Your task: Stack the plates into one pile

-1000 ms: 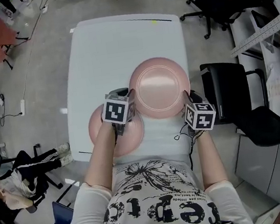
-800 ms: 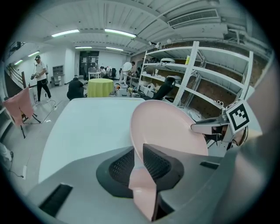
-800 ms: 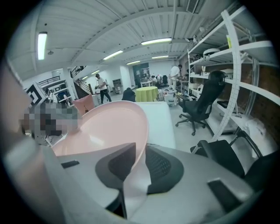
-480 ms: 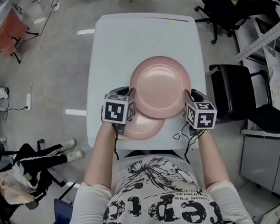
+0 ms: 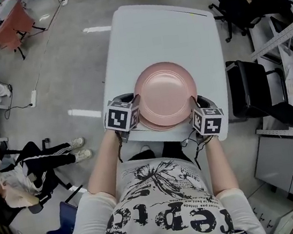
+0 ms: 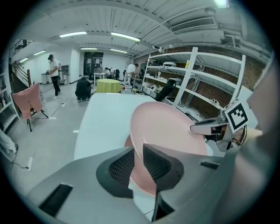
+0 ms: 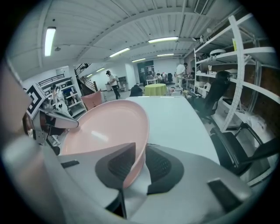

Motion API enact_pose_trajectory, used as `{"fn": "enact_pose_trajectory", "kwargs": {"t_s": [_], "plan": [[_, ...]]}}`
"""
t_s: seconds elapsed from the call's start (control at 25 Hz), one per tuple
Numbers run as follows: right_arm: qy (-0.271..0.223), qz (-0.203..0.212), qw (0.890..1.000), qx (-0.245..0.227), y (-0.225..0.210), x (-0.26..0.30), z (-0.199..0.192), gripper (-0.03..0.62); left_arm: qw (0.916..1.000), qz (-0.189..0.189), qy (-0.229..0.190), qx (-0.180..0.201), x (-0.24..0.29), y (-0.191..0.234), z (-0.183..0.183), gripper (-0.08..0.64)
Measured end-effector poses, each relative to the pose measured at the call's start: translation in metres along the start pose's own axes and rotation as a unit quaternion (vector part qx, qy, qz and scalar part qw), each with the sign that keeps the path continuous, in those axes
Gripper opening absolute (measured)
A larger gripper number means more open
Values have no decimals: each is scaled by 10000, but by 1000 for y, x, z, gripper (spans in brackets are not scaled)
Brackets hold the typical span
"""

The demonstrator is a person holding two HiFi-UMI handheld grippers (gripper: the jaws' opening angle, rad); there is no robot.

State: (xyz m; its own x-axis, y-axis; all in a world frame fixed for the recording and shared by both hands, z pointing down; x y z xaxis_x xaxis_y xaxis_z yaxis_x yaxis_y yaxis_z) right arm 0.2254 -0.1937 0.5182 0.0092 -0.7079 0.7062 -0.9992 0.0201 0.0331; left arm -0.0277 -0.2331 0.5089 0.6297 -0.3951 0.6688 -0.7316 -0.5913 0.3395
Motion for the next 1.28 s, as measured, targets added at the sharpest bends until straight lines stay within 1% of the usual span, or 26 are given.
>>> {"fn": "enact_pose_trajectory", "kwargs": {"t_s": [0.2,0.36,0.52,0.68,0.84,1.0,1.16,1.28], "plan": [[158,14,9999,-14,17,-4,-21,80,9999,-3,62,-137,-8,6,-26,64],[249,-17,9997,-61,23,-1,-30,80,9996,111,88,-259,-4,11,-41,64],[373,-85,9992,-104,26,6,-36,80,9992,355,133,-137,2,14,-47,64],[496,-100,9986,-137,25,12,-40,83,9977,647,178,-92,13,16,-50,61],[574,-178,9979,-255,25,19,-40,87,9958,862,292,103,21,19,-48,63],[603,-314,9969,-396,22,23,-40,91,9951,911,348,137,27,19,-51,63],[725,-371,9954,-514,21,29,-45,95,9948,945,355,148,31,20,-52,67],[722,-404,9951,-548,20,32,-46,97,9944,978,352,188,33,21,-50,71]]}}
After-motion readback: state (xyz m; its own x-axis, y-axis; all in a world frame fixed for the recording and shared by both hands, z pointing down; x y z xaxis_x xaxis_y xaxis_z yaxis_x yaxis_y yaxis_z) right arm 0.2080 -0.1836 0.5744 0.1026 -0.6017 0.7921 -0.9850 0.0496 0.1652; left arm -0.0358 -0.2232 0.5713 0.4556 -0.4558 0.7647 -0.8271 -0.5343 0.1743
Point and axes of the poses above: the fingertips, and each gripper's own axes: x forward along the fingers, y to its left, z out of its top, the point moved 4 cm from there along -x, backward along the fingers, and after that the axes turned 11 degrees about -z, right-handed, at the moved point
